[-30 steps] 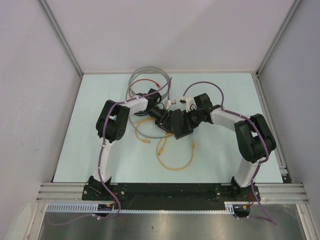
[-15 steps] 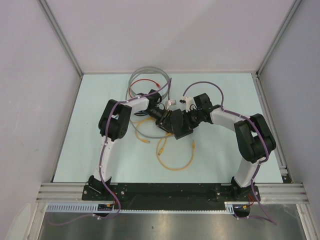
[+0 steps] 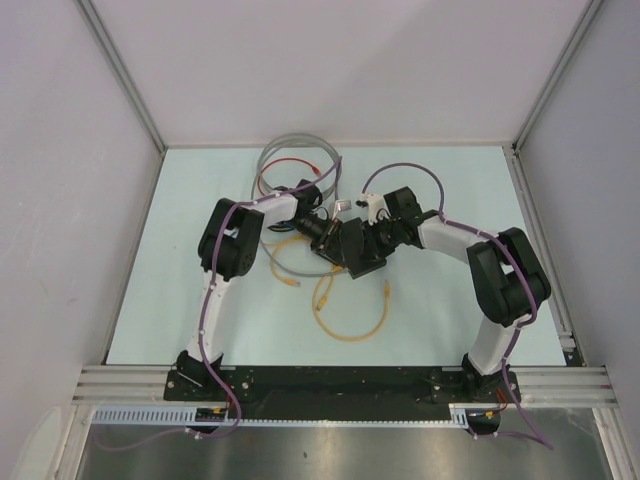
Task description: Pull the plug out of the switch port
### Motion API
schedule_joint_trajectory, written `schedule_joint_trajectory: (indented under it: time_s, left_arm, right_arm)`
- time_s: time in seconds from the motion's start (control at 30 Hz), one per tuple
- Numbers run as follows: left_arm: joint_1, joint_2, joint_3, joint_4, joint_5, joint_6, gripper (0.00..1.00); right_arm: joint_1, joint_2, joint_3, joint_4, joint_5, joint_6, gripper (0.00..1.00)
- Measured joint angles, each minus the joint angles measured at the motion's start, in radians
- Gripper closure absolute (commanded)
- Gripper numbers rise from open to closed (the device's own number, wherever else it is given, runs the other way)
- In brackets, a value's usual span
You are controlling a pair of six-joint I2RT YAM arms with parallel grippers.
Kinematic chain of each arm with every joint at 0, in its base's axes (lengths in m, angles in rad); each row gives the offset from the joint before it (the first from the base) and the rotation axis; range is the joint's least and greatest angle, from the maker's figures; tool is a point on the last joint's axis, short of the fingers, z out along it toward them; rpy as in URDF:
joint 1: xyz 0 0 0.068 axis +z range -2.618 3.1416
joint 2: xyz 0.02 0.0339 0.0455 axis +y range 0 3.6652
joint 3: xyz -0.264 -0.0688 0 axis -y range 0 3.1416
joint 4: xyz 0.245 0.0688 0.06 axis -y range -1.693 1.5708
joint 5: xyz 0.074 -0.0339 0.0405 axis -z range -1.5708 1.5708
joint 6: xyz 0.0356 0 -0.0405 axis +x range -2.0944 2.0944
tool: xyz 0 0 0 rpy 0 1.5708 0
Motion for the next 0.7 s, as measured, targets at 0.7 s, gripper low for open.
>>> schedule_joint_trajectory:
  time_s: [0.7]
  left_arm:
    - [0.006, 0.01, 0.021, -0.035, -0.006, 0.037, 1.0]
  right_arm:
    - [0.035, 0.003, 0.011, 0.0, 0.049, -0.065, 0.97]
